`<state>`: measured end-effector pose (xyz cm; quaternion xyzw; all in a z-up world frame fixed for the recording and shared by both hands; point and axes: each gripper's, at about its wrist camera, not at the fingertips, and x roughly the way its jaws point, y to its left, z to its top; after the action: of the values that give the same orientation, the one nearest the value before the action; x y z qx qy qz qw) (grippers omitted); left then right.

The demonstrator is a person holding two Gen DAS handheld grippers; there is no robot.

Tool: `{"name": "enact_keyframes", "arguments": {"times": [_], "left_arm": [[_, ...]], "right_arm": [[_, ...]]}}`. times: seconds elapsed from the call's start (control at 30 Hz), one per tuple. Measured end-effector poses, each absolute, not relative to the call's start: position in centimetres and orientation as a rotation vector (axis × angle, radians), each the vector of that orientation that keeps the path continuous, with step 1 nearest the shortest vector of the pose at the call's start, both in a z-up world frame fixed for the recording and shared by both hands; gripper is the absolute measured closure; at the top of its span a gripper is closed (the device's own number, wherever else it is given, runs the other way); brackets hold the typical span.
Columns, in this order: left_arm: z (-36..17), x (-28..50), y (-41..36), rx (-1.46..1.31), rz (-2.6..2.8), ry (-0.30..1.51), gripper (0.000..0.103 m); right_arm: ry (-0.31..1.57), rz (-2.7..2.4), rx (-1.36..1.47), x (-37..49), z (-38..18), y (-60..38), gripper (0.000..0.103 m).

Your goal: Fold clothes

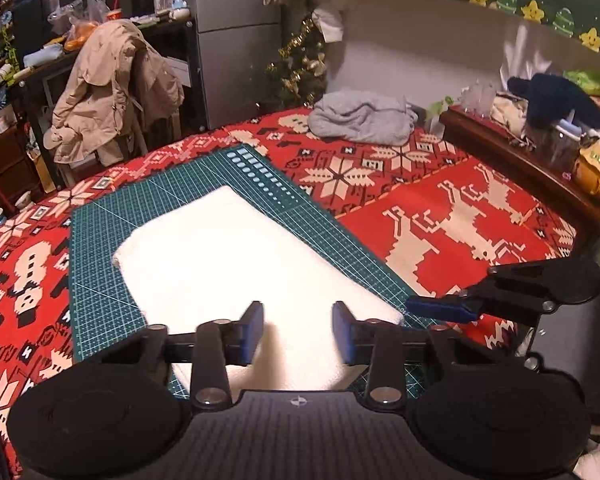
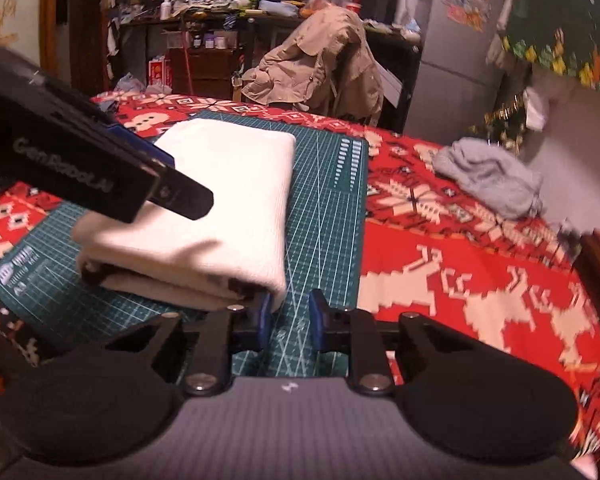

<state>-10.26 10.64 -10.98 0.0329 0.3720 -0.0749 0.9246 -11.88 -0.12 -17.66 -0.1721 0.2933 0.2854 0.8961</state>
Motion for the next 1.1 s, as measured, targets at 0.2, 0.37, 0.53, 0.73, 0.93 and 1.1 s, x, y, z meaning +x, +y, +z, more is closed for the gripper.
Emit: {"name": "enact_keyframes", "arguments": {"times": [0.2,0.37,0.53,0.73,0.93,1.1], "left_arm": [[-11.6,-9.6,10.1,0.091,-0.164,0.799,0.070],[-11.9,-9.3,9.7,0.106,-0.173,0.819,0.071],[-12.2,-9.4,9.4,0.116,-0.180,0.827,0.083],[-12.4,-9.5,9.2,0.120,-0.187,0.835,0.084],[-12.0,-9.9,9.5,0.098,-0.187,0.835,0.084],[-10.9,-9.5,9.9,0.088,-0.175,0.802,0.085]], "right_arm": [[0.559,0.619,-0.437,-12.4,-18.1,1.0,0.080],[0.516,0.629,-0.497,-13.1,-18.2,1.8,0.096],[0.527,0.649,-0.484,-13.9,-17.9,1.5,0.097],[0.547,0.676,-0.471,-14.9,-17.0,1.1,0.100],[0.556,0.698,-0.452,-15.9,-15.9,0.3,0.103],[0.567,0.668,-0.335,-13.7,-14.0,-2.2,0.103]]}}
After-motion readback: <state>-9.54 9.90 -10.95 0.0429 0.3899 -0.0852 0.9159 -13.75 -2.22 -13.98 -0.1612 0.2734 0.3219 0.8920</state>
